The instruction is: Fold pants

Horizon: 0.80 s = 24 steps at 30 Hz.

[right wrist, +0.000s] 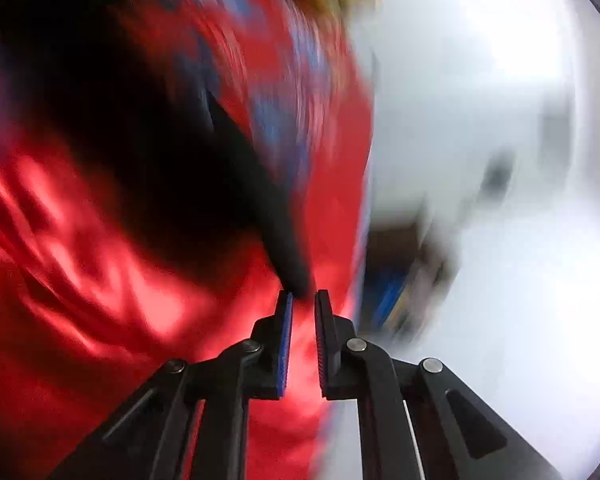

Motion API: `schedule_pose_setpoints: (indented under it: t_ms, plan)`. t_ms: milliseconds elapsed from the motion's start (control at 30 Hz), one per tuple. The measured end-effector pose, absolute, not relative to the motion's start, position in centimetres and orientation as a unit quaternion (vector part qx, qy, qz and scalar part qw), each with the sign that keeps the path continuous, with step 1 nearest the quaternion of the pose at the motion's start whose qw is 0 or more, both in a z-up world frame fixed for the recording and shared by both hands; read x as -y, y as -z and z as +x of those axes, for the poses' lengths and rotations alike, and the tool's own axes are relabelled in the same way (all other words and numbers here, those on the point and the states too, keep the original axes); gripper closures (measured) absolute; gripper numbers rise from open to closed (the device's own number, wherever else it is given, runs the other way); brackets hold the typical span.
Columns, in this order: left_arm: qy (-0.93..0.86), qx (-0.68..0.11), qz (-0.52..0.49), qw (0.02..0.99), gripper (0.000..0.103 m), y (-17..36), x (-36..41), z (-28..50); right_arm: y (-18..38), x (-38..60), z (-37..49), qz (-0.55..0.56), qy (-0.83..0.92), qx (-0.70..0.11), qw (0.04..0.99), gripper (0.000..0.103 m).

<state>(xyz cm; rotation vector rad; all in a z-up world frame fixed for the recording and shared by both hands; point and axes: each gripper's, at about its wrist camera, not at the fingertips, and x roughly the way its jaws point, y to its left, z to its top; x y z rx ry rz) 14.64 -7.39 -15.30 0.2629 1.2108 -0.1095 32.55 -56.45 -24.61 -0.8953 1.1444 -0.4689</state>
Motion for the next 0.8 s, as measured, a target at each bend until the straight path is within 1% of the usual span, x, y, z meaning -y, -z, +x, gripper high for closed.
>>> schedule_pose_setpoints:
  t_ms: [33, 67, 100, 133, 233, 333, 367, 400, 467, 533, 600, 700, 800]
  plan:
    - [0.05, -0.567, 0.123, 0.813, 0.0, 15.3, 7.2, 14.6, 24.1, 58.9, 31.8, -0.321, 0.236, -0.541, 0.74, 0.075]
    - [0.047, -0.568, 0.121, 0.813, 0.0, 15.4, 6.8, 14.6, 23.3, 60.4, 31.0, -0.258, 0.248, -0.546, 0.758, 0.062]
    - [0.043, -0.571, 0.115, 0.812, 0.0, 15.6, 6.3, 14.7, 22.2, 61.6, 29.9, -0.193, 0.257, -0.543, 0.776, 0.035]
    - [0.038, -0.578, 0.104, 0.809, 0.0, 16.0, 5.7, 14.9, 20.7, 62.3, 28.7, -0.135, 0.264, -0.531, 0.794, 0.024]
    - [0.021, -0.591, 0.077, 0.802, 0.0, 17.4, 3.6, 15.9, 17.6, 61.4, 24.4, -0.03, 0.237, -0.504, 0.83, 0.024]
    - [-0.016, -0.623, 0.054, 0.781, 0.001, 19.3, -0.7, 17.6, 15.4, 57.2, 20.5, 0.047, 0.187, -0.476, 0.858, 0.02]
    - [-0.02, -0.627, 0.046, 0.777, 0.001, 19.5, -2.1, 18.1, 15.0, 55.9, 19.5, 0.058, 0.178, -0.47, 0.863, 0.019]
    - [-0.026, -0.627, 0.043, 0.778, 0.001, 19.4, -3.8, 19.0, 14.9, 54.6, 18.0, 0.075, 0.162, -0.461, 0.869, 0.016]
    - [-0.026, -0.609, 0.055, 0.791, 0.001, 18.5, -7.4, 21.7, 14.4, 49.9, 16.2, 0.114, 0.127, -0.444, 0.88, 0.015]
    - [0.003, -0.591, 0.051, 0.805, 0.0, 17.7, -11.1, 25.8, 14.5, 45.8, 14.5, 0.144, 0.098, -0.435, 0.883, 0.015]
    - [0.035, -0.593, 0.025, 0.804, 0.0, 18.2, -14.1, 30.1, 14.7, 42.0, 13.6, 0.173, 0.072, -0.431, 0.883, 0.014]
    - [0.033, -0.606, -0.03, 0.794, 0.001, 20.7, -18.5, 35.7, 16.1, 36.6, 12.8, 0.21, 0.038, -0.435, 0.875, 0.015]
    - [0.057, -0.632, -0.048, 0.772, 0.001, 24.1, -19.7, 38.7, 17.9, 31.9, 12.9, 0.21, 0.009, -0.46, 0.863, 0.015]
